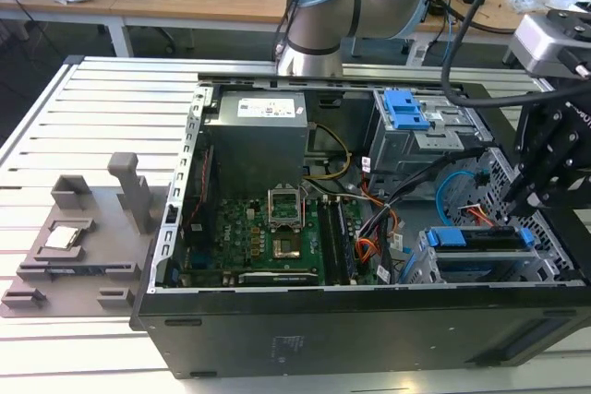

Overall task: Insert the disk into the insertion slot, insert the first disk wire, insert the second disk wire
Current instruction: 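Insert the first disk wire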

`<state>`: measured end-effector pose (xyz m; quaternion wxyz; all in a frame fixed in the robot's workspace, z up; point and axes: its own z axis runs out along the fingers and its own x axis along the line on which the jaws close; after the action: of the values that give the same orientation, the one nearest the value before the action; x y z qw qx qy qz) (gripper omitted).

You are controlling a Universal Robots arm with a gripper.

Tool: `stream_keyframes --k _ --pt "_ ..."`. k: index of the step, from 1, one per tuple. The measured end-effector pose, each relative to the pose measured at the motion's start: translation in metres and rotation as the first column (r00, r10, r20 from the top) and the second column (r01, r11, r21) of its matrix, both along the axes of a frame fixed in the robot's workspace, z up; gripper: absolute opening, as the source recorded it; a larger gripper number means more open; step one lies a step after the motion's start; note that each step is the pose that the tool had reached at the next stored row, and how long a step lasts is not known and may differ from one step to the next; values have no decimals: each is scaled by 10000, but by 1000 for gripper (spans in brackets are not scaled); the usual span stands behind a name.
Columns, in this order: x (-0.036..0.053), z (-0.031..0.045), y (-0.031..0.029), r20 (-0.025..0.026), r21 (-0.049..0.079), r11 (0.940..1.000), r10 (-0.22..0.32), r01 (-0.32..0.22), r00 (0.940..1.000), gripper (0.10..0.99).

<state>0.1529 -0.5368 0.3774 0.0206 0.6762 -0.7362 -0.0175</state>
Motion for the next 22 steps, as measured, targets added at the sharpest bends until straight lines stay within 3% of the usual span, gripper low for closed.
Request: stream_keyframes --k 3,5,11,22 --pt "0 14 11 0 -1 10000 0 0 10000 235" --pt "0 25 17 0 0 10000 1 -1 10000 106" --pt "0 160 18 0 1 10000 11 -11 10000 106" --pt "0 165 18 0 1 10000 11 -11 10000 106"
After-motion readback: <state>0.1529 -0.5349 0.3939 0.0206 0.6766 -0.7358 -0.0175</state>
